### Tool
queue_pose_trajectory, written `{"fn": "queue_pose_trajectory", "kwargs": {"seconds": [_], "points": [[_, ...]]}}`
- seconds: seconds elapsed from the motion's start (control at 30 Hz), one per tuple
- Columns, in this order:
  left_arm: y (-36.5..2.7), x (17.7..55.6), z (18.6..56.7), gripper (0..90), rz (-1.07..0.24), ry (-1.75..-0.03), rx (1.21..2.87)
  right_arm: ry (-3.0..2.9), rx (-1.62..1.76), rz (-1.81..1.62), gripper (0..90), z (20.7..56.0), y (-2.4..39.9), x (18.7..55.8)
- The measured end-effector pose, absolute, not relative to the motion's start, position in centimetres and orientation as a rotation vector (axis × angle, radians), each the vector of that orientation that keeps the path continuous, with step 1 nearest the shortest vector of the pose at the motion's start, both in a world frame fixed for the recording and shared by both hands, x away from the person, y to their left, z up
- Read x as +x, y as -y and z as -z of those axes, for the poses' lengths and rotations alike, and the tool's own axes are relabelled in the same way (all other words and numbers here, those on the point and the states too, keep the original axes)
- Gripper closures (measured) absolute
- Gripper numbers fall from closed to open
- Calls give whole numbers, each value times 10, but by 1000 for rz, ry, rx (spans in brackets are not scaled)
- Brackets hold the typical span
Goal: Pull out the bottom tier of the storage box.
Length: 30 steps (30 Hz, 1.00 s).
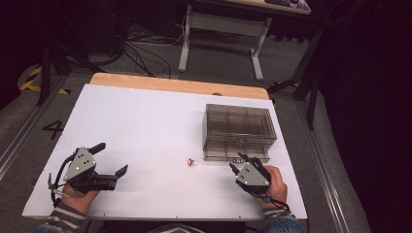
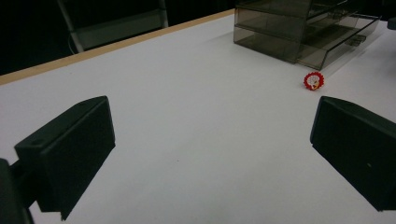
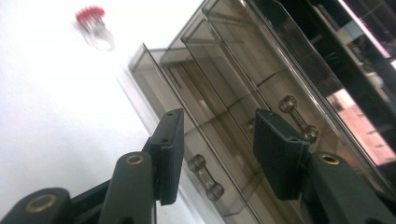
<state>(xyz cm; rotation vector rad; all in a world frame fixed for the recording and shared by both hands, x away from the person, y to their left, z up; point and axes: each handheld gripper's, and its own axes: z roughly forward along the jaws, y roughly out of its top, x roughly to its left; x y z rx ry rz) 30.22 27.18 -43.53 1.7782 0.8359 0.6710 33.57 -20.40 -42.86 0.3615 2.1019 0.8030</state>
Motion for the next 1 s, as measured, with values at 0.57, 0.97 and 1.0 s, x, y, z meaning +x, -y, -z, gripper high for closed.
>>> {"fn": "queue_pose_trajectory", "kwargs": {"seconds": [0.57, 0.97, 1.0], "points": [[-271, 303, 436, 8, -668, -848, 1775, -2410, 384, -831, 516, 411, 213, 366], [-271, 303, 436, 8, -671, -849, 1777, -2597, 362, -714, 498, 408, 211, 385], [-271, 303, 436, 8, -671, -849, 1777, -2609, 359, -701, 499, 408, 211, 387]]}}
